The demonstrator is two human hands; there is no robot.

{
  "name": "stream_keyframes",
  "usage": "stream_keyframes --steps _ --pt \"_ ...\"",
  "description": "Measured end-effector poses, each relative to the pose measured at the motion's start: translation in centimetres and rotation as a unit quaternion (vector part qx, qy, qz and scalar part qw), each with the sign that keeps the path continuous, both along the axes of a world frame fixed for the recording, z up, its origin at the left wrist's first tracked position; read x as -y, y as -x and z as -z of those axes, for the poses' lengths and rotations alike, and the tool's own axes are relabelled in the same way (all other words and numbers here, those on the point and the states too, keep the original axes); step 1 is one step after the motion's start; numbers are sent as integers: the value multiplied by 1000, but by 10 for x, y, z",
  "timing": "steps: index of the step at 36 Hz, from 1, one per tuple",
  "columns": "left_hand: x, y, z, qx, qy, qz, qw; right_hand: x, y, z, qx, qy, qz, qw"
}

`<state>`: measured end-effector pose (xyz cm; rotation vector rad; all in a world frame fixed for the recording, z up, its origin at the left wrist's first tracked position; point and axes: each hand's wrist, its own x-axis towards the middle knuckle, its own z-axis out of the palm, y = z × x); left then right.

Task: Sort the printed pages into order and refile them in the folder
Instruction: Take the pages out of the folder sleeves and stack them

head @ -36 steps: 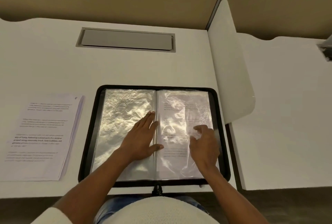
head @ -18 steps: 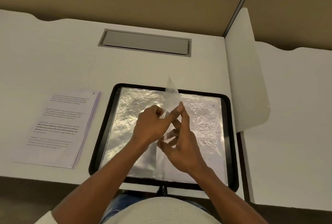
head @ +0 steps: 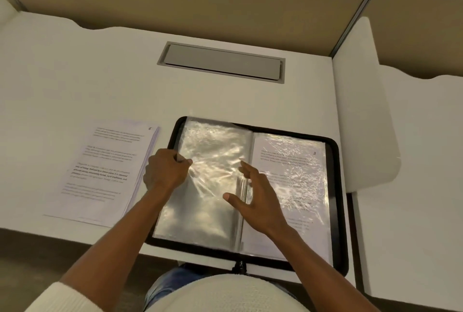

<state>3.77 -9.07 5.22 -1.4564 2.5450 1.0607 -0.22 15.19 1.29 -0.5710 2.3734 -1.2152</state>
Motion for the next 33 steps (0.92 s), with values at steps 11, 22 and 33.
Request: stream_keyframes --steps 11,22,33 --pt "-2 -5 17 112 115 68 985 -49 21 58 -201 -212 -34 956" --pt "-10 -5 44 92 279 207 933 -80 52 57 -178 -261 73 946" --pt "-94 17 42 -26 151 408 900 -107 90 55 -176 -268 129 938"
